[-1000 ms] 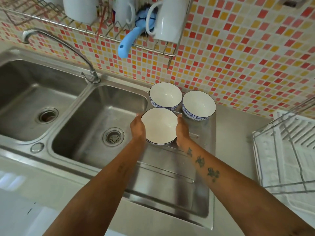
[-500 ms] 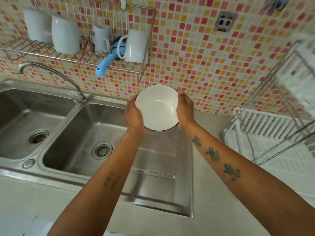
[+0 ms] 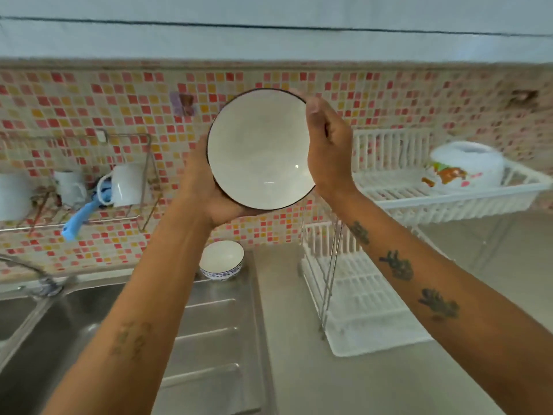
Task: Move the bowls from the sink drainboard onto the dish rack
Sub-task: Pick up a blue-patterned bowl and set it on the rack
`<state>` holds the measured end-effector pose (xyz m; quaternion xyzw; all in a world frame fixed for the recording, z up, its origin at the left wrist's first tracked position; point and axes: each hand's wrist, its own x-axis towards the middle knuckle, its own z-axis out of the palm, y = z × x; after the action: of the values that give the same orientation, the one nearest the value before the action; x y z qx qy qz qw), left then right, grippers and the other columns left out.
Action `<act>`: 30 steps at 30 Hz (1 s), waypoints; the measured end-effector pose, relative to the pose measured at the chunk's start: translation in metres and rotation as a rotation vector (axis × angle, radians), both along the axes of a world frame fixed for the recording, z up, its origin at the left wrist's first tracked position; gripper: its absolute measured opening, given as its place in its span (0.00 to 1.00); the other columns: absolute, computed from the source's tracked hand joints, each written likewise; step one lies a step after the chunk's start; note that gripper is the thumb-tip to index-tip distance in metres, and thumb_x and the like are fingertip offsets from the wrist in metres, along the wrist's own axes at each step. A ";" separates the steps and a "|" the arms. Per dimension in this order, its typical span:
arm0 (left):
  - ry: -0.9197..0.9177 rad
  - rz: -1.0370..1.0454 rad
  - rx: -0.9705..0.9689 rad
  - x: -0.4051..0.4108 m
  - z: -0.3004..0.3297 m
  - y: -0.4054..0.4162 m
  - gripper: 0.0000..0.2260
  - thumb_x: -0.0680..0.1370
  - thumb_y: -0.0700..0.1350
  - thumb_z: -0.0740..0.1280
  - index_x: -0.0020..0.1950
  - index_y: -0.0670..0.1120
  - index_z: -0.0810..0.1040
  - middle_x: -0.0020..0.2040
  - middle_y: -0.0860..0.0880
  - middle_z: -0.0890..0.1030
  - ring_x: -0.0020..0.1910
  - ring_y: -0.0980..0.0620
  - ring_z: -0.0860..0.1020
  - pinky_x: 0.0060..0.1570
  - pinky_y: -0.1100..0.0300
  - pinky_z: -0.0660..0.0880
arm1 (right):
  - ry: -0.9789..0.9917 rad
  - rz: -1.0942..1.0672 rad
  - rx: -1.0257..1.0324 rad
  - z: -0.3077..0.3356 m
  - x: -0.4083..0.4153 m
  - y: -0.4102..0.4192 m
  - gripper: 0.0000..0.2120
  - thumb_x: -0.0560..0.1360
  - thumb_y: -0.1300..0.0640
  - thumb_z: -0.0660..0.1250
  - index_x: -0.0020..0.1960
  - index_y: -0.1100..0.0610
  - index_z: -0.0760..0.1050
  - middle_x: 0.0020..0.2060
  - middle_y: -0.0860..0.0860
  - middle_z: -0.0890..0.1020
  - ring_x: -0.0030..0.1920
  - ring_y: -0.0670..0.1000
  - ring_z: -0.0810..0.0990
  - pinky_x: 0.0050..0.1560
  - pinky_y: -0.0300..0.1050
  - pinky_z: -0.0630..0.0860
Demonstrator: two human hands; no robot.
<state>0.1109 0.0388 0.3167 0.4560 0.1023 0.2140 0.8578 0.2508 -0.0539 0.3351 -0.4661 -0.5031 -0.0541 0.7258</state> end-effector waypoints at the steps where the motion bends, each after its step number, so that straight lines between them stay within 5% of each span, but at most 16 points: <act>1: 0.019 -0.081 0.015 0.008 0.006 -0.007 0.29 0.74 0.68 0.59 0.71 0.56 0.72 0.71 0.45 0.75 0.68 0.34 0.72 0.65 0.28 0.63 | -0.005 -0.024 0.015 0.004 0.010 -0.011 0.15 0.82 0.60 0.54 0.62 0.57 0.77 0.38 0.38 0.80 0.40 0.34 0.78 0.42 0.29 0.72; 6: 0.130 -0.213 0.100 0.053 0.031 -0.033 0.34 0.71 0.72 0.59 0.69 0.54 0.75 0.66 0.41 0.79 0.62 0.33 0.78 0.59 0.31 0.71 | 0.009 -0.106 0.064 0.014 0.058 -0.059 0.15 0.83 0.60 0.53 0.59 0.56 0.77 0.29 0.35 0.78 0.31 0.35 0.73 0.37 0.28 0.68; 10: 0.174 -0.197 0.149 0.094 0.047 -0.049 0.33 0.71 0.72 0.60 0.67 0.53 0.77 0.65 0.42 0.79 0.63 0.34 0.77 0.61 0.33 0.71 | -0.035 -0.090 -0.037 0.027 0.098 -0.083 0.20 0.83 0.56 0.47 0.68 0.59 0.70 0.60 0.40 0.76 0.63 0.40 0.74 0.67 0.43 0.70; 12: 0.179 -0.168 0.158 0.112 0.052 -0.055 0.32 0.70 0.70 0.62 0.66 0.53 0.78 0.65 0.42 0.79 0.63 0.34 0.77 0.63 0.33 0.69 | -0.065 -0.090 -0.162 0.034 0.118 -0.091 0.24 0.83 0.49 0.45 0.71 0.56 0.67 0.67 0.46 0.72 0.69 0.46 0.70 0.72 0.49 0.66; 16: 0.159 0.015 0.292 0.145 0.059 -0.062 0.26 0.74 0.68 0.58 0.57 0.51 0.81 0.58 0.42 0.82 0.56 0.38 0.81 0.54 0.39 0.78 | 0.076 -0.038 -0.510 0.039 0.150 -0.103 0.26 0.81 0.39 0.39 0.63 0.45 0.71 0.52 0.45 0.79 0.55 0.47 0.79 0.63 0.52 0.74; 22: 0.194 0.359 0.803 0.189 0.049 -0.065 0.17 0.77 0.64 0.61 0.53 0.54 0.77 0.52 0.46 0.82 0.49 0.45 0.82 0.49 0.48 0.80 | 0.296 0.082 -0.654 0.038 0.191 -0.090 0.25 0.78 0.33 0.44 0.57 0.46 0.73 0.49 0.51 0.81 0.55 0.53 0.79 0.60 0.50 0.75; 27: 0.285 0.322 0.954 0.210 0.027 -0.047 0.43 0.64 0.71 0.67 0.73 0.49 0.66 0.64 0.48 0.78 0.57 0.47 0.81 0.53 0.49 0.80 | 0.338 0.077 -0.696 0.024 0.219 -0.078 0.18 0.78 0.36 0.54 0.48 0.47 0.76 0.45 0.52 0.81 0.52 0.54 0.78 0.56 0.51 0.76; 30: 0.325 0.301 1.053 0.215 0.017 -0.036 0.42 0.71 0.64 0.70 0.79 0.50 0.56 0.73 0.49 0.69 0.61 0.51 0.75 0.57 0.56 0.74 | 0.241 0.138 -0.817 0.013 0.233 -0.074 0.22 0.76 0.34 0.55 0.53 0.49 0.77 0.49 0.52 0.82 0.53 0.53 0.79 0.60 0.54 0.75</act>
<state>0.3259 0.0026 0.3341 0.8295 0.1763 0.2831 0.4480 0.4837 -0.1282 0.3480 -0.6836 -0.4246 0.2531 0.5370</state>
